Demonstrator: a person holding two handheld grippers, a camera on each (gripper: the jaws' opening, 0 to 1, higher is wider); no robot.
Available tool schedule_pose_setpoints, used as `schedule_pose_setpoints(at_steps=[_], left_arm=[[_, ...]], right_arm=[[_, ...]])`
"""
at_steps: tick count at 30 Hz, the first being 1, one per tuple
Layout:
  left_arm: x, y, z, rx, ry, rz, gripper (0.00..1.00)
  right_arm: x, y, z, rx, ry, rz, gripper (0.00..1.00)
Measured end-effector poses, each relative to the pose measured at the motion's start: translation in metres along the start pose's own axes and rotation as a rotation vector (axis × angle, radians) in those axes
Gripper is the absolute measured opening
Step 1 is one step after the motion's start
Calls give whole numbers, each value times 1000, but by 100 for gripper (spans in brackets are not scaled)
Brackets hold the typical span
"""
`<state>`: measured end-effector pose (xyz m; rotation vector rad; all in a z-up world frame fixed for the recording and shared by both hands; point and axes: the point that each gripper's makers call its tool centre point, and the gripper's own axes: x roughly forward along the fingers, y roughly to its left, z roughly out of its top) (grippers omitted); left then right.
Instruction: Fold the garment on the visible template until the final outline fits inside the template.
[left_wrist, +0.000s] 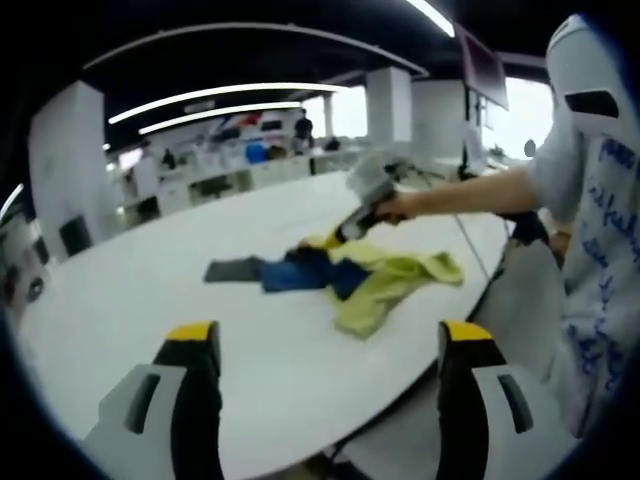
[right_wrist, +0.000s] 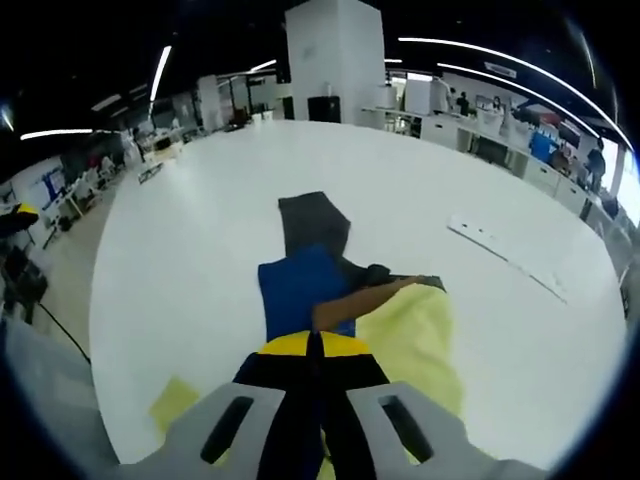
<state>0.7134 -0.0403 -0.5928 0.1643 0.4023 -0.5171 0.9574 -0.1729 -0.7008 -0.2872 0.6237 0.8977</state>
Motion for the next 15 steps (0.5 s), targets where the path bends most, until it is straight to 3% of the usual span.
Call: schedule_pose_setpoints(at_steps=[15], left_arm=[[16, 0, 5, 36, 8, -43, 84]], right_arm=[[-60, -4, 9, -23, -89, -19, 1]])
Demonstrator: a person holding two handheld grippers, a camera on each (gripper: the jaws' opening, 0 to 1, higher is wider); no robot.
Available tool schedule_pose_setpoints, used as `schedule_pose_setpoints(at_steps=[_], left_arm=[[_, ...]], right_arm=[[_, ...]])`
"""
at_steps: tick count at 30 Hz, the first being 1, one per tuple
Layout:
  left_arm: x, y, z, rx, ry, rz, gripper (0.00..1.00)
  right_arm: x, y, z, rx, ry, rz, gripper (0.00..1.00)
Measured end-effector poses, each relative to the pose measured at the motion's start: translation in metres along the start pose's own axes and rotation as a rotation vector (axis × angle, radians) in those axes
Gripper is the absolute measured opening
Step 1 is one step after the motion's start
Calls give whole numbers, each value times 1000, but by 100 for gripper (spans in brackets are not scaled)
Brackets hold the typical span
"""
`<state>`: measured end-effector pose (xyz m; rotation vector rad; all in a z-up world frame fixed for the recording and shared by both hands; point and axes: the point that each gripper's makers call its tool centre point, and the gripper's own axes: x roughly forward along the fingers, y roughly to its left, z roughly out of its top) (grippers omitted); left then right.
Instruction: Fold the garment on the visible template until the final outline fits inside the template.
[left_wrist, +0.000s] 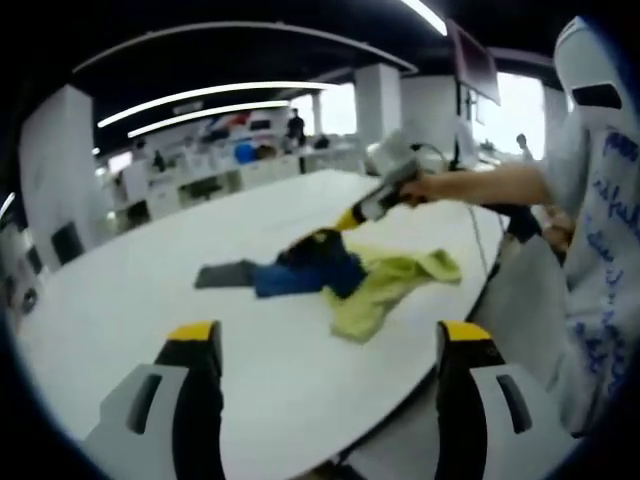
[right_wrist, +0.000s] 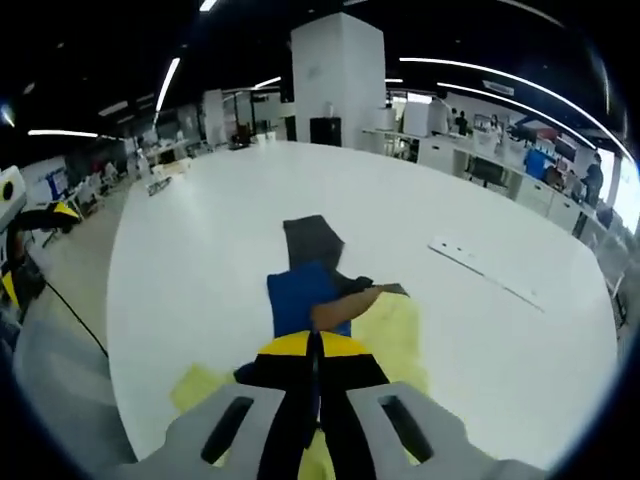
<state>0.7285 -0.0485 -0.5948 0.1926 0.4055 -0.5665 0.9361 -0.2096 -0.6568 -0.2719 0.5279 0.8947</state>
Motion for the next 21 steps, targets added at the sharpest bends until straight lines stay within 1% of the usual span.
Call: schedule_pose_setpoints(at_steps=[3, 6, 8, 15, 17, 20, 21], left_arm=[[3, 3, 3, 16, 0, -2, 84], [7, 4, 9, 20, -14, -12, 84], [12, 3, 13, 25, -23, -25, 83], [32, -1, 20, 70, -20, -67, 82], [40, -1, 22, 91, -24, -75, 80], [52, 3, 22, 159, 7, -71, 80], [55, 5, 23, 171, 3, -68, 79]], right_arm=[[-10, -1, 1, 0, -13, -6, 1], [-21, -3, 0, 3, -25, -13, 1], [-28, -4, 0, 4, -35, -18, 1], [-52, -8, 0, 14, -63, -33, 1], [-57, -11, 0, 17, -72, -42, 1], [-64, -16, -1, 27, -79, -53, 1], [-65, -17, -1, 31, -83, -54, 1]])
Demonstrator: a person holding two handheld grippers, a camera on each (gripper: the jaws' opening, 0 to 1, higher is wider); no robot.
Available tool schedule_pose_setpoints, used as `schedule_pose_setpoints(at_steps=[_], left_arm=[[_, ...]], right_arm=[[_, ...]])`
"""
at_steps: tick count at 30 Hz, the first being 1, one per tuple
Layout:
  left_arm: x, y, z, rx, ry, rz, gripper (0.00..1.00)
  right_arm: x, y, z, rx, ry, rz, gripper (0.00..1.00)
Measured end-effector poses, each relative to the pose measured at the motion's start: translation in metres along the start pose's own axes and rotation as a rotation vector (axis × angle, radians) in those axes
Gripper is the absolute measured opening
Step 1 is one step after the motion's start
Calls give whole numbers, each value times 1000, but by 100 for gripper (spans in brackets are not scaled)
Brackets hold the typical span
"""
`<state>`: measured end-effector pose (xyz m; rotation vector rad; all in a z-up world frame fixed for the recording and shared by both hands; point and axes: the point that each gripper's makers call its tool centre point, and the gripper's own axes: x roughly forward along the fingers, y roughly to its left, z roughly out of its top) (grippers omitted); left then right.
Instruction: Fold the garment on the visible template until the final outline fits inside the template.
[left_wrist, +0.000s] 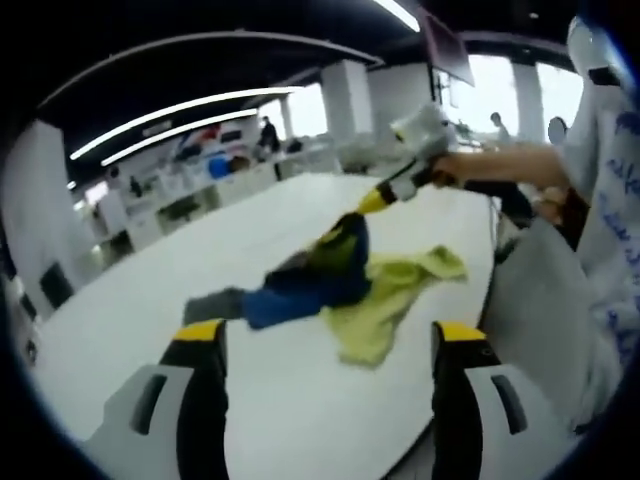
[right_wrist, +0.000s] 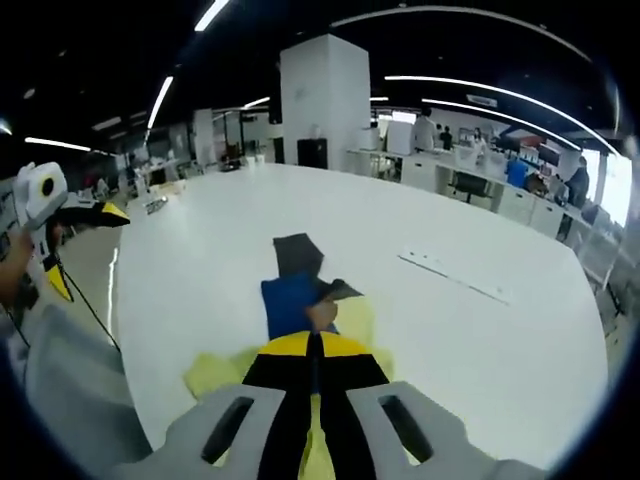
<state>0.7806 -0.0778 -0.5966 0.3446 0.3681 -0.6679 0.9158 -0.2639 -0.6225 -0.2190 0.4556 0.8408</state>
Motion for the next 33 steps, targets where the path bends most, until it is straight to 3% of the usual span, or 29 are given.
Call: schedule_pose_setpoints(at_steps=[9, 20, 33], left_arm=[[28, 6, 15, 75, -15, -22, 75], [61, 22, 24, 106, -26, -25, 72], [109, 35, 17, 124, -8, -29, 62]], right_arm=[[-15, -10, -3, 17, -18, -22, 1], [-28, -14, 0, 29, -46, -32, 1], [-44, -24, 1, 24, -70, -45, 1]])
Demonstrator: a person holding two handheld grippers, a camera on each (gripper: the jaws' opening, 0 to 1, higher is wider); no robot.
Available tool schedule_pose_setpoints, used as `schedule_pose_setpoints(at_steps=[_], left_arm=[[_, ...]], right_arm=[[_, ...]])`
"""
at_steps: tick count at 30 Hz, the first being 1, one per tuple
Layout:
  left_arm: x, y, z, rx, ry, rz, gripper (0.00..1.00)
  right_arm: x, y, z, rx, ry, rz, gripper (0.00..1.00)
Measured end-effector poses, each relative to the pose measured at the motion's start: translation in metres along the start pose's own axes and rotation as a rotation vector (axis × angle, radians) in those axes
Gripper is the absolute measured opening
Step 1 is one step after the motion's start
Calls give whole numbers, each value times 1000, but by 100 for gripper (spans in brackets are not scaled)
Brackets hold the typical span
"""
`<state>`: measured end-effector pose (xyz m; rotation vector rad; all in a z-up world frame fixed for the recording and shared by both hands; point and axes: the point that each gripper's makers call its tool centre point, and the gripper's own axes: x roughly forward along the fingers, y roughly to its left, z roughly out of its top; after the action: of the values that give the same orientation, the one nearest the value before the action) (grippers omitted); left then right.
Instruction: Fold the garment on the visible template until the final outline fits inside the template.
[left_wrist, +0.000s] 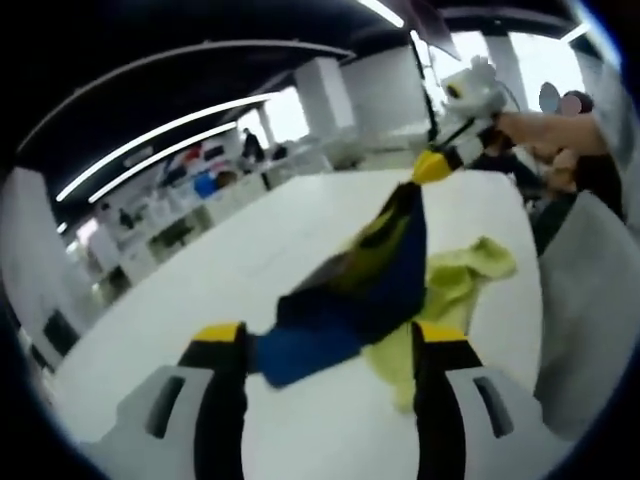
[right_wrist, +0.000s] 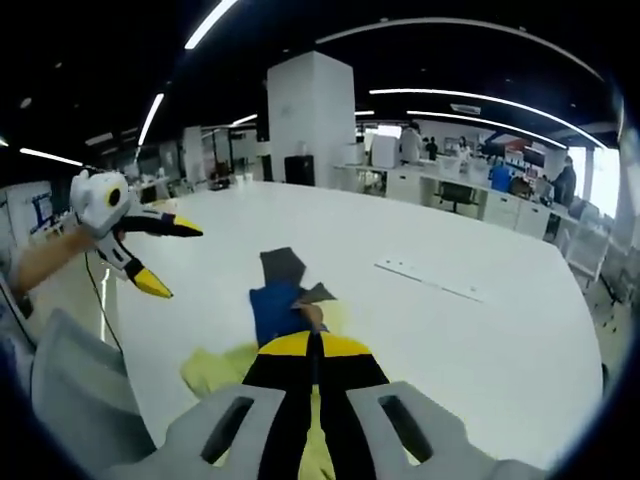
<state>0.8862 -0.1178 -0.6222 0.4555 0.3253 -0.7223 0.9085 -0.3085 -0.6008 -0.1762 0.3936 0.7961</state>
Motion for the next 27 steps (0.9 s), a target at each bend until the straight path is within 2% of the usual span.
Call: schedule_pose_setpoints(at_steps=[13, 23, 25, 26, 27], left_arm=[[38, 7, -2, 82, 24, 13, 54], [71, 18, -10, 145, 52, 27, 49], [78, 18, -15, 157, 76, 20, 48], [80, 21, -18, 158, 98, 38, 48], [83, 21, -17, 159, 92, 36, 48]], right_arm=[[-3, -4, 1, 11, -22, -1, 1], [-3, -7, 4, 16, -33, 0, 1], [-3, -8, 4, 20, -35, 2, 1], [-3, -8, 4, 20, -36, 2, 1], [-3, -8, 4, 21, -36, 2, 1]])
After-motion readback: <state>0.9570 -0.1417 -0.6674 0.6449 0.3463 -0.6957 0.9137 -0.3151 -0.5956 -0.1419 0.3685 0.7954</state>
